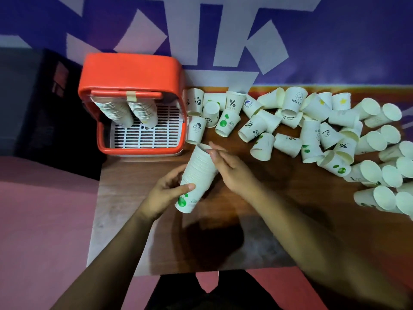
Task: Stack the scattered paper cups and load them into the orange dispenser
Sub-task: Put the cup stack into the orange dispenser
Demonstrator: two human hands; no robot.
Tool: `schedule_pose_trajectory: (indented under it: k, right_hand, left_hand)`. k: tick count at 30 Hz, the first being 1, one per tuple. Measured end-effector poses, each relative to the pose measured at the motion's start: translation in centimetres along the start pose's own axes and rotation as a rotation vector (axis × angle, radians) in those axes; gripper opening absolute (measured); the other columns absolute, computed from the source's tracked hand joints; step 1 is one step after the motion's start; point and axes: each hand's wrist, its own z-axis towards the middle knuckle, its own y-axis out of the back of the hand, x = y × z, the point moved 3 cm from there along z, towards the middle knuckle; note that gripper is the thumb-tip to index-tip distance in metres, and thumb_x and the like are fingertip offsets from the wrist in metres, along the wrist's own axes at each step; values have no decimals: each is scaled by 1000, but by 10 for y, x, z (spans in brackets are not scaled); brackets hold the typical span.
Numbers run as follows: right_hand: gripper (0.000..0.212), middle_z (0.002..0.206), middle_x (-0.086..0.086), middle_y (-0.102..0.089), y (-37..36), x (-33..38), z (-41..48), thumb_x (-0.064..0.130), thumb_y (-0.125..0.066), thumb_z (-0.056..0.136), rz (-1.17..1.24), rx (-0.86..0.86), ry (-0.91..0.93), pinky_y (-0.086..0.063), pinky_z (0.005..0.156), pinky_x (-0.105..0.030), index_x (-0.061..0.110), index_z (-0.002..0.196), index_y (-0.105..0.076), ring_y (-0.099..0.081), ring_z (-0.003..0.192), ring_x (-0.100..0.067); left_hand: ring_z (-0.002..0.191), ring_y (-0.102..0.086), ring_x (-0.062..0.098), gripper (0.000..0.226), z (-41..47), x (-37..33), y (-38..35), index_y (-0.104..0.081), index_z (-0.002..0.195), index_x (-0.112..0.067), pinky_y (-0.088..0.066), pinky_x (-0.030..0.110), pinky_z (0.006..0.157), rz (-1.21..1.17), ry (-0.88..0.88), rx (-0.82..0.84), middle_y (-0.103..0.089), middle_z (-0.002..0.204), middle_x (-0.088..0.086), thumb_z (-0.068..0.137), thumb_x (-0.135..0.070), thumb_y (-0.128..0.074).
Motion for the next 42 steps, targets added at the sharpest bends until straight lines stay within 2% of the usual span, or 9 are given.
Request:
schedule_pose_trajectory:
  k: [4, 8, 13, 17, 22, 29, 33, 38, 42]
  right_hand:
    - [47, 149, 19, -42, -31, 11, 0, 59, -39, 96, 123, 31, -13, -38, 113, -40, 47, 140, -42, -39, 136, -1]
    - [37, 128, 19, -56, -53, 18, 6, 43, -56, 95, 357, -17, -82, -50, 100, -34, 44, 131, -46, -59, 114, 0]
    - [35, 126, 3, -65, -73, 31, 26, 26, -63, 92, 296, 49, -36, -52, 100, -41, 30, 126, -56, -61, 118, -10]
    - [42, 123, 13, -63, -74, 53, 55, 15, -68, 90, 250, 36, 36, -50, 93, -22, 33, 124, -51, -62, 111, -1]
    - [57, 121, 19, -60, -78, 52, 87, 14, -69, 89, 189, 2, 19, -47, 83, -9, 26, 139, -44, -59, 107, 9]
    - [49, 118, 10, -66, -87, 20, 120, 13, -68, 87, 57, -87, -40, -52, 94, -28, 23, 133, -51, -65, 102, -2]
    - [54, 108, 15, -64, -89, 16, 132, 17, -73, 84, -37, -143, -18, -45, 76, -7, 20, 133, -51, -61, 88, 9]
    - [56, 107, -5, -67, -94, 10, 148, 33, -75, 80, -237, -254, 36, -47, 82, -29, 17, 129, -55, -55, 91, -14]
    - [34, 93, 0, -66, -100, 7, 153, 33, -72, 84, -306, -340, 30, -42, 72, -25, 11, 109, -63, -60, 88, -19]
  left_hand:
    - [130, -58, 31, 69, -13, 0, 24, -50, 146, -15, -50, 43, 105, -6, -29, -22, -63, 139, 11, 82, -13, -75]
    - [131, -56, 30, 63, -13, -14, 48, -48, 146, -11, -48, 42, 108, -23, -112, -65, -60, 141, 14, 87, -2, -67]
    - [136, -50, 36, 72, 4, -36, 79, -45, 143, -9, -48, 43, 108, 28, -187, -120, -58, 141, 17, 79, -13, -78]
    - [134, -53, 26, 73, 27, -56, 105, -45, 142, -11, -44, 54, 111, 239, -260, -127, -59, 140, 8, 79, -24, -81]
    - [124, -58, 12, 65, 61, -69, 124, -50, 141, -23, -51, 34, 102, 455, -334, -166, -60, 135, -2, 82, -18, -79]
    - [101, -63, 5, 64, 94, -49, 124, -57, 137, -18, -48, 9, 84, 577, -274, -239, -65, 119, -2, 80, -3, -80]
    - [98, -57, -5, 59, 105, -46, 122, -60, 134, -13, -40, -1, 79, 590, -260, -290, -65, 114, -8, 80, -1, -79]
    - [101, -63, 6, 56, 116, -49, 124, -60, 134, -13, -44, 1, 79, 583, -260, -332, -68, 115, -4, 83, -6, -79]
    - [103, -67, 9, 53, 119, -48, 123, -60, 135, -15, -50, 6, 80, 547, -247, -383, -69, 117, -4, 85, -8, -77]
